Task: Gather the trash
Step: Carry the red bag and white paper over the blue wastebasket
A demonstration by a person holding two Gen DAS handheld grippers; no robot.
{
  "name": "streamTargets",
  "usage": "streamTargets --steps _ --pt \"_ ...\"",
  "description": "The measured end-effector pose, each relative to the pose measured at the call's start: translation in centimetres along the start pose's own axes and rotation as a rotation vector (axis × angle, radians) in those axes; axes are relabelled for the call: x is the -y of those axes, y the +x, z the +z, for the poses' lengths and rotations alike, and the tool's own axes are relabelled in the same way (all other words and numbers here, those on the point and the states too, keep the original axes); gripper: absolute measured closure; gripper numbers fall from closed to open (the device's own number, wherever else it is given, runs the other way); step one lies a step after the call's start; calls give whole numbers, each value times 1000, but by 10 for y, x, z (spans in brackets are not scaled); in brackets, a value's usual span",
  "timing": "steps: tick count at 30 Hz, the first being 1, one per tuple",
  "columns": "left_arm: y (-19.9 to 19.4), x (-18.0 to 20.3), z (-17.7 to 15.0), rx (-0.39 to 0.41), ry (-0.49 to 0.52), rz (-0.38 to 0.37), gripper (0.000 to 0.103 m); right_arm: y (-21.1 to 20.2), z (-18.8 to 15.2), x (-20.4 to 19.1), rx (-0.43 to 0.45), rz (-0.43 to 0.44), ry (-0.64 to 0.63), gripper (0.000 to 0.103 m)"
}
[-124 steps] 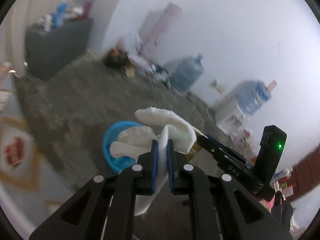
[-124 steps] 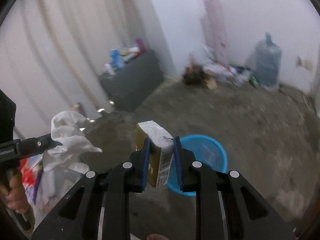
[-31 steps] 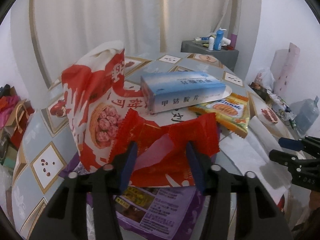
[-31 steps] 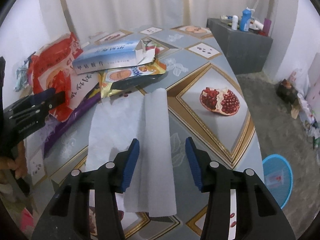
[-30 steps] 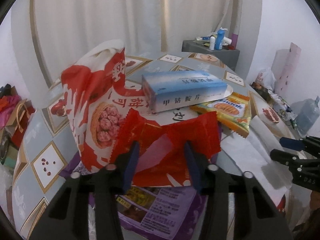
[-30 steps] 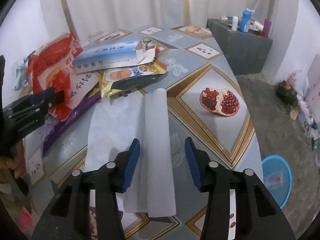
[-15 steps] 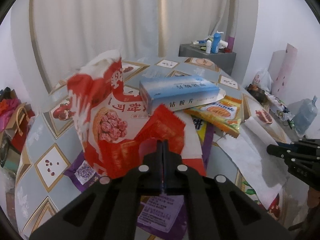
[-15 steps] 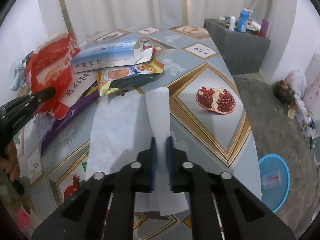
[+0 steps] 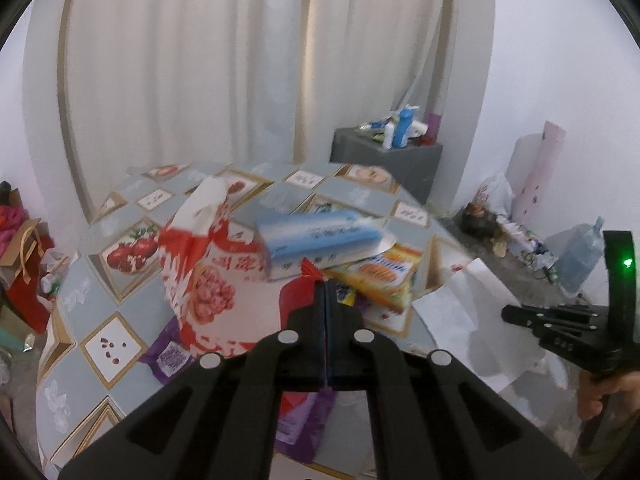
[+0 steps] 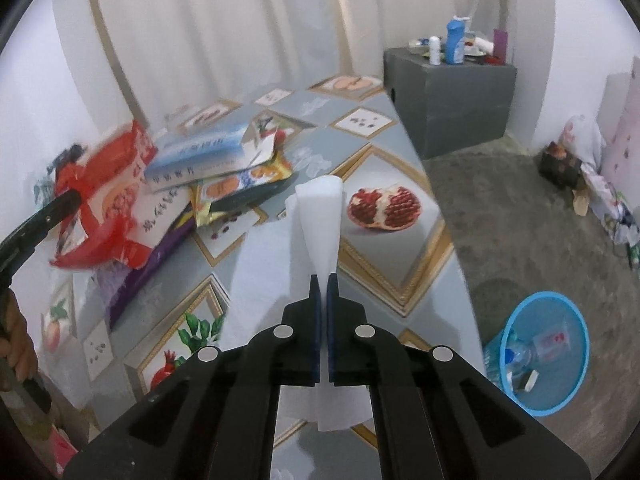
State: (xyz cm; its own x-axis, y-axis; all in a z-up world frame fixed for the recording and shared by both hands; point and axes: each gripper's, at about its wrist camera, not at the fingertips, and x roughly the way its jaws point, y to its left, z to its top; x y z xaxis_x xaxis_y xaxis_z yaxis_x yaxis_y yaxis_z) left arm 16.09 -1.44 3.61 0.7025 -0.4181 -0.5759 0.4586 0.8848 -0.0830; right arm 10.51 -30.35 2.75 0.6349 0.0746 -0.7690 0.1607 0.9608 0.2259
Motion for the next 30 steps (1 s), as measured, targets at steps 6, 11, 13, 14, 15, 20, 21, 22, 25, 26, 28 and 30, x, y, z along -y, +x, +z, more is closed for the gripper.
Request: streamTargets --steps 6,11,13,14,15,20,21,22,25,26,28,30 --pt "-23 22 18 49 1 -85 103 -28 0 19 69 8 59 102" --pt "-33 44 34 70 14 -157 103 -51 -2 42 126 -9 110 102" --pt "-35 57 40 76 28 -186 103 -61 -4 54 152 -27 134 102" --pt "-37 64 43 80 36 -199 103 -66 -5 61 166 -33 151 102" --pt "-38 71 47 85 45 -214 103 -69 -6 66 175 -38 164 102" --pt "-39 117 61 103 115 -295 103 -91 -19 108 233 -98 263 102" --pt "-38 128 63 103 131 -314 103 -95 -22 117 241 -114 284 102" --pt "-37 137 65 102 144 -330 103 -98 -24 124 246 -127 300 102" --pt "-31 174 68 92 196 -399 103 -111 -38 152 268 -183 368 102" --pt "-27 189 69 86 216 -424 103 -115 -44 163 273 -208 391 102" --pt "-18 220 70 65 250 -481 103 -122 -53 179 280 -244 432 102" --pt "-6 247 71 28 272 -534 103 -128 -64 197 284 -288 477 102"
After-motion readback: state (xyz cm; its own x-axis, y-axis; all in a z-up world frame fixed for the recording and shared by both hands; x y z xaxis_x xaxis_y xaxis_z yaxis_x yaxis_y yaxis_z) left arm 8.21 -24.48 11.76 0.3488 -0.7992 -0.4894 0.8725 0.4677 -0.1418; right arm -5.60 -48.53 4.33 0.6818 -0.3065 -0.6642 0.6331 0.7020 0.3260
